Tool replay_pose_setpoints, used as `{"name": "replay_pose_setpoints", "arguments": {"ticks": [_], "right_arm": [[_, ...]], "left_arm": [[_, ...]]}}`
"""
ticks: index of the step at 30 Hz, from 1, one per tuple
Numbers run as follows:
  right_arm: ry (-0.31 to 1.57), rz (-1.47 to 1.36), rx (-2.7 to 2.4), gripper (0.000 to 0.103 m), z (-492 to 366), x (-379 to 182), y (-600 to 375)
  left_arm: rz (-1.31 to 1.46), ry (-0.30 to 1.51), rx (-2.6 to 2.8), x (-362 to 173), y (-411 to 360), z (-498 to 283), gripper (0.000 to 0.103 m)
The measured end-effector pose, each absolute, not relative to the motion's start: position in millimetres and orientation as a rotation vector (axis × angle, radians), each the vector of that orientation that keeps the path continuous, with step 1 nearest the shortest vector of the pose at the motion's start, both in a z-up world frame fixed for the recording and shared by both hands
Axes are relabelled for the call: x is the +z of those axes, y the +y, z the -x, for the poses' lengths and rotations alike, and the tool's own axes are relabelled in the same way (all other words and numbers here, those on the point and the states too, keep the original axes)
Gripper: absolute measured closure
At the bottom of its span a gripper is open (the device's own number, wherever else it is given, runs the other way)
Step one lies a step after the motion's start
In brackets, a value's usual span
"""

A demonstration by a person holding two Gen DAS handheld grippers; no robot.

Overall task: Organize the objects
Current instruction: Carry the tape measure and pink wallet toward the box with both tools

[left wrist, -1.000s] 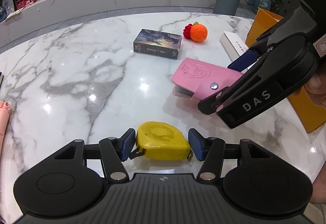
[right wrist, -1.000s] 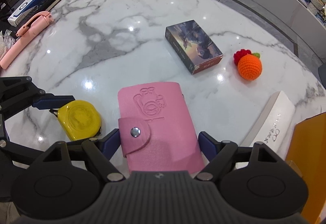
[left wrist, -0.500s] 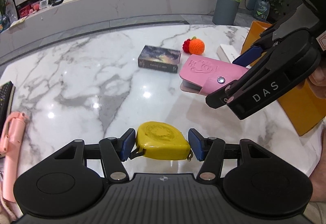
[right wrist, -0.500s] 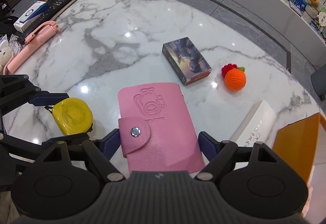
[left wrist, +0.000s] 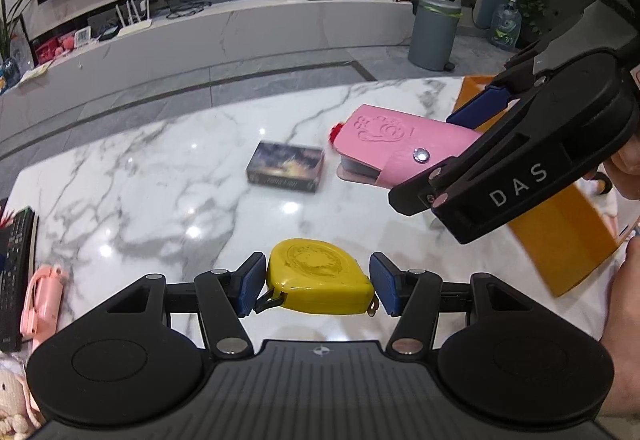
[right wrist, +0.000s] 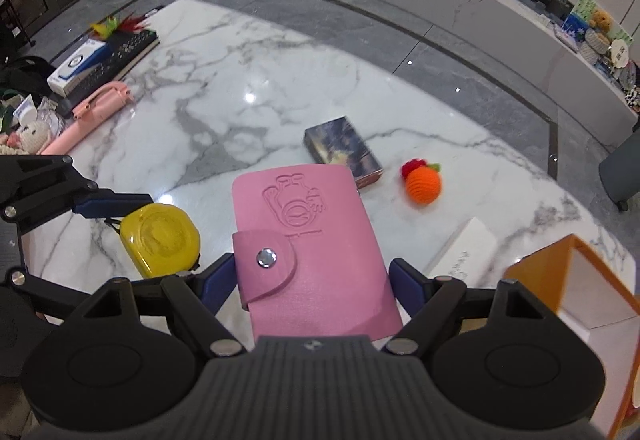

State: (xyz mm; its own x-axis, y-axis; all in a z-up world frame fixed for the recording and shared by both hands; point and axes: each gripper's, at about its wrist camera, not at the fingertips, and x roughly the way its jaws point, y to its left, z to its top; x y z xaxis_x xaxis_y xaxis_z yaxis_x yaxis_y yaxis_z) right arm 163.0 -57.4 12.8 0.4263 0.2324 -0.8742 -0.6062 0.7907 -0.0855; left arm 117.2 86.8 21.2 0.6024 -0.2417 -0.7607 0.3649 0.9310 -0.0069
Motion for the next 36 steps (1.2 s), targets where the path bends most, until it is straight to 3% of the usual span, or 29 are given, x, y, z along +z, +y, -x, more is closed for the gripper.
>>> {"name": "replay_pose_setpoints", "arguments": {"ticks": [20,36], "right_arm": [[0.908,0.364,0.461,0.021,-165.3,80.5,-166.6],[0.911,0.294,0.37,0.021,-177.0,82.7,-266.2]], "left_arm": [[-0.238,0.782,-0.456,67.0,-26.3,-123.6,0.037],[-0.274,0.762,-0.539,69.3,-113.8,-131.2,0.037]]}}
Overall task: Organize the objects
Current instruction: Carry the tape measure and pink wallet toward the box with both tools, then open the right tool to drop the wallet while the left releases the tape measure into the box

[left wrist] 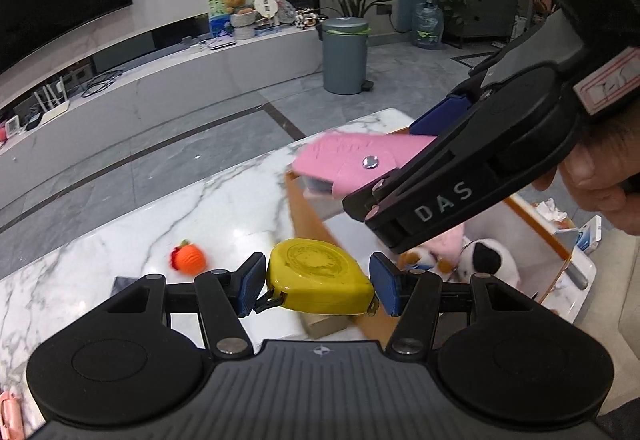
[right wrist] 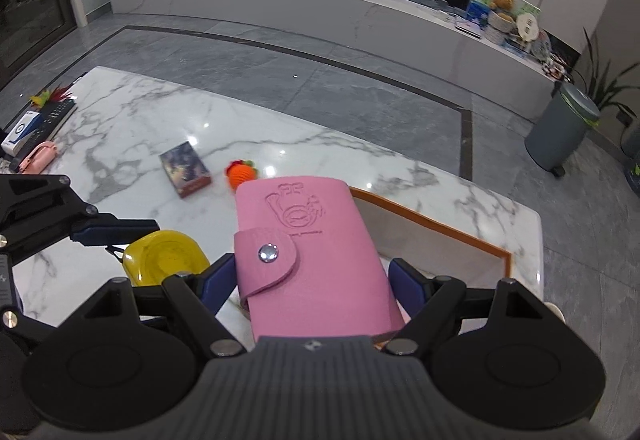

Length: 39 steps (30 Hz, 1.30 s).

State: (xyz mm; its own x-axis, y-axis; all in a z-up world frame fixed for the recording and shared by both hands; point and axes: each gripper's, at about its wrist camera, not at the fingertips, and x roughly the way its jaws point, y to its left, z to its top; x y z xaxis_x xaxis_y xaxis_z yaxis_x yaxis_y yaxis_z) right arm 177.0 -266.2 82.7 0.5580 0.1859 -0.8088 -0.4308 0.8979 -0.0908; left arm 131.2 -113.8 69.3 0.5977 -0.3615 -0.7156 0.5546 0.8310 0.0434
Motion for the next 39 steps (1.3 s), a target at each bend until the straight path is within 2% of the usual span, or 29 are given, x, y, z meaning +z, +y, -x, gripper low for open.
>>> {"name": "replay_pose_setpoints", "arguments": {"ticks": [3,5,7,9,11,39], "right_arm": [[0.914,0.278,0.356,0.023,-178.6,79.2,-282.2],[0.931,0.245,0.361,0.065,-181.9,76.3,-291.9],[0.95,0.258,0.314,0.074,-184.6,71.5,-301.6],[0.958,0.25,0.309,0.075,-185.2,67.8,-312.1],[0.966,0.246,0.291,0.081,-185.7,63.3,-321.5],[1.087,0.223,0.247,0.08,-214.6,-13.6,-385.7]], "left_arm": [[-0.263,0.764,-0.554,66.9,-126.5,-133.3,0.037],[-0.27,0.766,-0.563,64.3,-135.3,-134.7,0.037],[-0.276,0.768,-0.574,61.1,-144.1,-135.9,0.037],[-0.285,0.772,-0.58,56.3,-151.2,-136.1,0.037],[-0.291,0.779,-0.588,50.6,-156.0,-137.1,0.037],[-0.348,0.876,-0.6,-16.7,-224.0,-176.5,0.037]]}}
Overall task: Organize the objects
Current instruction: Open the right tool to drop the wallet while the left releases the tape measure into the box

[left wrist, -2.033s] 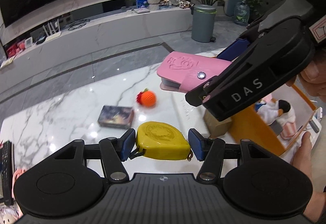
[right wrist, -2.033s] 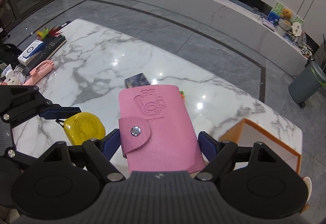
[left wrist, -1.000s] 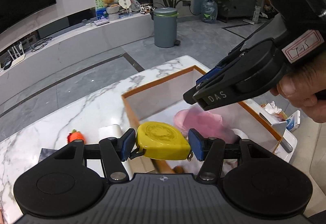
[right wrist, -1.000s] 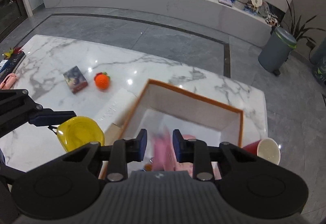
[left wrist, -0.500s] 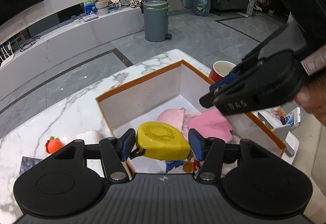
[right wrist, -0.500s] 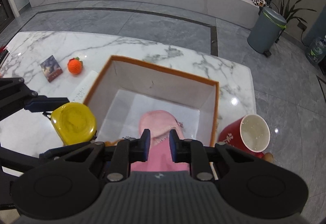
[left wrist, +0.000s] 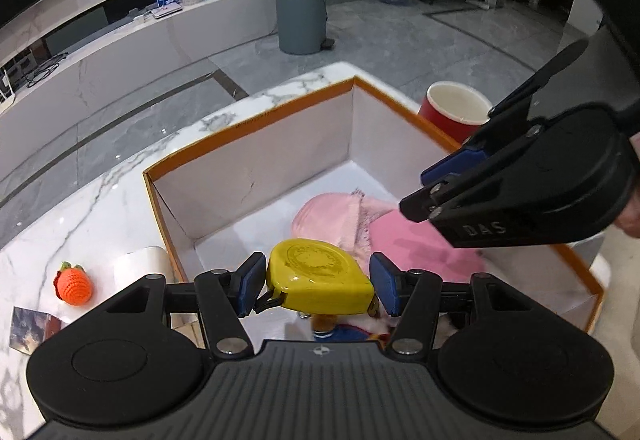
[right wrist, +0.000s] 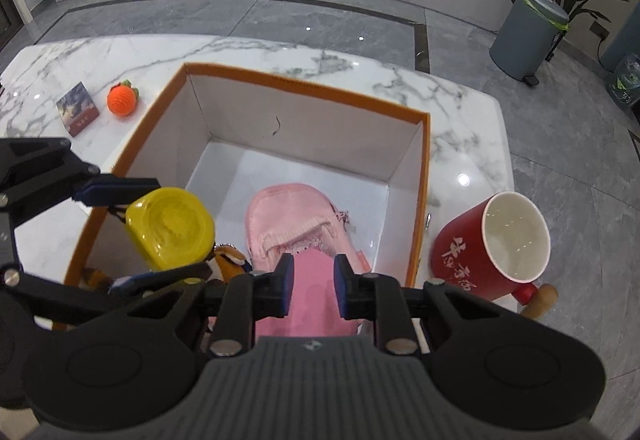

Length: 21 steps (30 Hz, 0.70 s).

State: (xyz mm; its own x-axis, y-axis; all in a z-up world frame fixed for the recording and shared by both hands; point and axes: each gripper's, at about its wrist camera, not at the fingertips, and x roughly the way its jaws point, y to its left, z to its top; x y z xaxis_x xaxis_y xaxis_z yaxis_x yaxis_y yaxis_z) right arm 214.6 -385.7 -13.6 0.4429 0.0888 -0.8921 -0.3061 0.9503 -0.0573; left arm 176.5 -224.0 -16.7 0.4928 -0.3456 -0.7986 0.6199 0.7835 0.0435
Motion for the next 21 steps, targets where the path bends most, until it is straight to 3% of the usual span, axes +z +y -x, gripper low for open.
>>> {"name": "replay_pose_setpoints", "arguments": {"ticks": [21], "right_arm": [[1.089,0.232,0.265,0.08,-214.4,-17.0,-379.0]], "left_arm": [[-0.377,0.872,-0.572,-0.9,-213.9,-173.9,0.036]]}}
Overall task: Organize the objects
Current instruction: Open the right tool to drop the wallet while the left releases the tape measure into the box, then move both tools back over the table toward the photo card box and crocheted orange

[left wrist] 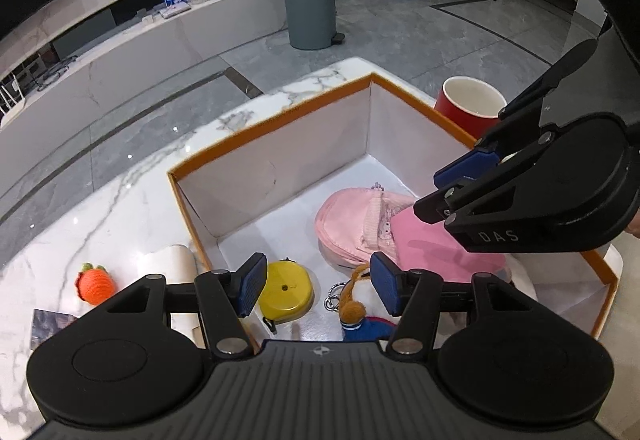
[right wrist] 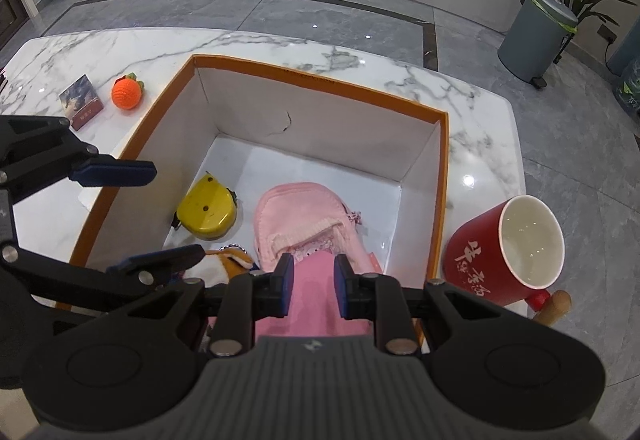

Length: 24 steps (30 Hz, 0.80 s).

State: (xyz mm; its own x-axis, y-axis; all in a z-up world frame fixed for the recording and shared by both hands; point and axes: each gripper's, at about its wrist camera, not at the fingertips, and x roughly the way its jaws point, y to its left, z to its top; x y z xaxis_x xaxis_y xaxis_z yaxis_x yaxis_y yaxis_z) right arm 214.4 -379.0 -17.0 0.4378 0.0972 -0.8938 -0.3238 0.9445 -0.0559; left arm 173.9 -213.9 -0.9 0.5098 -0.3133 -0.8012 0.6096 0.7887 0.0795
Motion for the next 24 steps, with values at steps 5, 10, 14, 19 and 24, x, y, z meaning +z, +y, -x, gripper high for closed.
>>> {"name": "replay_pose_setpoints", "arguments": {"ticks": [5,10,14,19,24], "right_arm": [[1.06,0.253,0.256,0.08,-201.6,7.2,-373.6],[0.991,0.265,0.25,0.079,-179.8,53.6,-361.8],[0.931,0.266,0.254,0.079,-155.4,92.7,-346.5],[0.853,0.303,0.275,0.078,-119.6,143.0,-318.6],[0.761,0.343,0.296,0.077,-79.9,197.7,-293.2]], "left_arm": [[-0.375,0.822,-0.567,31.5,-205.9,-160.4,0.036],[-0.391,0.763,-0.556,69.9,-191.9,-134.9,0.036],[-0.399,0.707,-0.534,102.6,-172.3,-112.7,0.036],[-0.391,0.643,-0.49,144.1,-145.5,-86.8,0.036],[-0.36,0.562,-0.451,192.4,-122.3,-54.2,0.031]]}}
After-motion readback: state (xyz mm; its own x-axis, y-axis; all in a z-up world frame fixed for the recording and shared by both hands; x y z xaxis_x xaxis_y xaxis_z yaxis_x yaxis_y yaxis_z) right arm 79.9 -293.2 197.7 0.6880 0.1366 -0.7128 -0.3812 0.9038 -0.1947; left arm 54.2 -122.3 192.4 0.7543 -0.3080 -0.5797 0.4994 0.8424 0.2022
